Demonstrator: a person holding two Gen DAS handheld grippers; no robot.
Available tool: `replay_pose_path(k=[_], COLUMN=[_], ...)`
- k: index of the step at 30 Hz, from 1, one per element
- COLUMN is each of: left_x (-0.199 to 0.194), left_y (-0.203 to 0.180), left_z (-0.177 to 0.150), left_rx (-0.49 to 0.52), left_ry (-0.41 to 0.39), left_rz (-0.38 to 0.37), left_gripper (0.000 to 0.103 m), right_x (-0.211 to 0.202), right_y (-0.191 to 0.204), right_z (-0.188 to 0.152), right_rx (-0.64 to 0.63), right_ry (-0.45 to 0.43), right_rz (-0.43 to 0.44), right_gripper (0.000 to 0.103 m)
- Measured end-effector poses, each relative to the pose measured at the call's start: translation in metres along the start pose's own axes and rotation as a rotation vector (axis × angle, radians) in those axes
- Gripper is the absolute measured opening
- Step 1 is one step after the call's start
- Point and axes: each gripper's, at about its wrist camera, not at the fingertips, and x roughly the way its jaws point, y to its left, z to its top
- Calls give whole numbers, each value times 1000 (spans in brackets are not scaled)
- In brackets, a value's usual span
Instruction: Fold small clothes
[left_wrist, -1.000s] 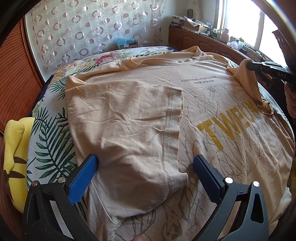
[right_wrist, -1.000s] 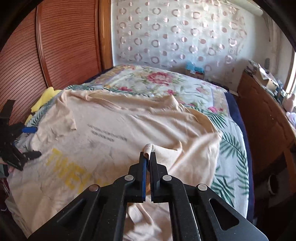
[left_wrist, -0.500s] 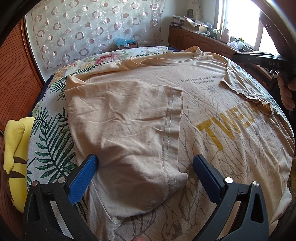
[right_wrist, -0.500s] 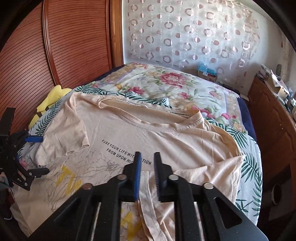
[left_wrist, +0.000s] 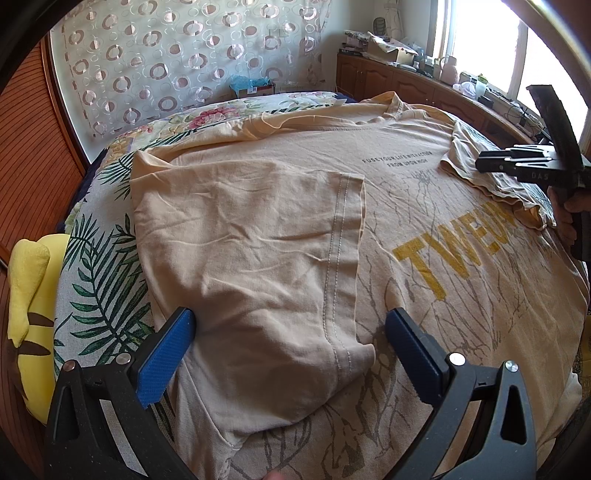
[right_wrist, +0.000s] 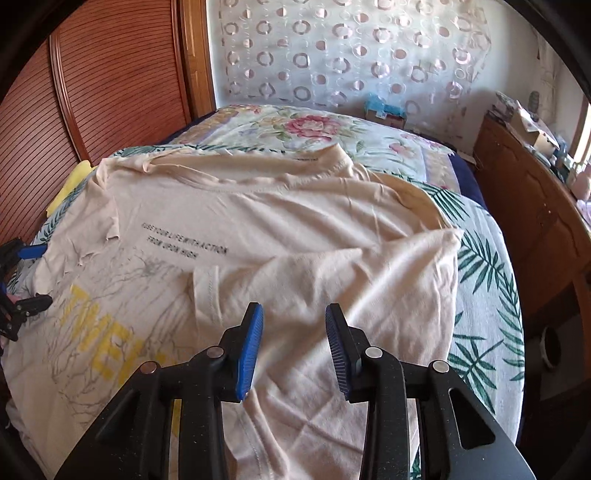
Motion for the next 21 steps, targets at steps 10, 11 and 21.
replay_pose_path(k=[10, 11, 21], left_x=[-1, -2, -38], left_y=[-1, -1, 24], left_z=[1, 1, 15], left_rx=[-2, -2, -103], left_ry=[2, 2, -108], left_rz=[4, 9, -3], left_gripper=[103, 103, 103], right_x=[6, 4, 5], right_y=[5, 3, 2], right_z=[-11, -13, -13], right_rx=[-12, -9, -14], right_ry=[-35, -35, -34], right_rz=[-15, -15, -15], right_gripper=[42, 43, 46])
